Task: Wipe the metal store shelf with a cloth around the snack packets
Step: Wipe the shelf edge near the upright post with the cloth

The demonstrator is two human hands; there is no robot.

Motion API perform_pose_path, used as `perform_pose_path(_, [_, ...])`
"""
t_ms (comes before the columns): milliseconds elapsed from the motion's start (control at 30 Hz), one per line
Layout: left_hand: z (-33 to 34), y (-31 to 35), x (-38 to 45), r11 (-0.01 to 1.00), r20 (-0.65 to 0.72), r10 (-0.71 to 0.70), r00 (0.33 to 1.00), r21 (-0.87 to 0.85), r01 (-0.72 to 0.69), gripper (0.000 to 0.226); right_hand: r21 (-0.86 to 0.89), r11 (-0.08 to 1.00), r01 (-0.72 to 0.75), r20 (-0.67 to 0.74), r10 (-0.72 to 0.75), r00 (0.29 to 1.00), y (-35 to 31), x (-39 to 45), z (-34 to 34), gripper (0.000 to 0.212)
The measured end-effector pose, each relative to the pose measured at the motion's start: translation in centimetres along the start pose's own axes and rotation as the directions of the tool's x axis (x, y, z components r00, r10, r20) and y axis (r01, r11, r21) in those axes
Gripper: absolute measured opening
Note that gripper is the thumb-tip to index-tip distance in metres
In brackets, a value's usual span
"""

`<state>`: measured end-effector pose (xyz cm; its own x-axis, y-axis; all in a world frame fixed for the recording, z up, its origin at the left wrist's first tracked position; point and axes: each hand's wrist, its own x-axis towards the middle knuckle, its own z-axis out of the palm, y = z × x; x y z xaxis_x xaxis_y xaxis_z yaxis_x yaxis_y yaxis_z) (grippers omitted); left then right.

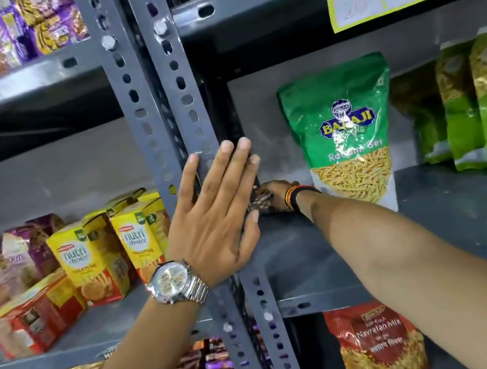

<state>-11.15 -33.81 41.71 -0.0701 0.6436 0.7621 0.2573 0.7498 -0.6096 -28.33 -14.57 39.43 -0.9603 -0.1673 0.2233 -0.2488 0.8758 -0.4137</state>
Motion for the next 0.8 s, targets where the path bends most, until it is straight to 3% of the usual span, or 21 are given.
perform_pose_path(167, [0.0,0.0,-0.1,1.0,0.006,0.008,1.0,0.004,-0.008,0.075,0.061,0.998,0.03,0.018,-0.032,0.999,1.3,0.1,1.8,0.038])
perform_pose_path(300, [-0.3,0.0,0.0,1.0,0.028,-0.004,1.0,0.022,0.003,0.074,0.114,0.979,0.17,0.083,-0.18,0.98,0.7,-2.5,1.9,0.032])
perform_pose_path(400, [-0.5,0.0,0.1,0.999,0.051,-0.008,0.999,0.04,0.006,0.074,0.151,0.939,0.308,0.154,-0.33,0.931,0.7,-6.3,1.4,0.035])
perform_pose_path(500, [-0.7,0.1,0.1,0.999,0.069,-0.011,0.998,0.041,0.008,0.074,0.276,0.899,0.34,0.286,-0.415,0.864,1.4,-9.9,-0.6,0.034])
perform_pose_path(633, [-0.8,0.1,0.2,0.999,0.067,-0.009,0.998,0.037,0.007,0.072,0.352,0.883,0.31,0.092,-0.362,0.928,1.5,-9.0,-2.3,0.037])
perform_pose_path(733, [-0.6,0.1,0.1,0.999,0.056,-0.011,0.998,0.042,0.009,0.073,0.25,0.95,0.186,0.118,-0.221,0.968,0.9,-7.4,-0.8,0.038])
perform_pose_path(800, [-0.4,0.0,0.0,0.999,0.053,-0.003,0.999,0.047,0.001,0.074,0.173,0.967,0.188,0.103,-0.208,0.973,1.1,-7.1,0.3,0.039])
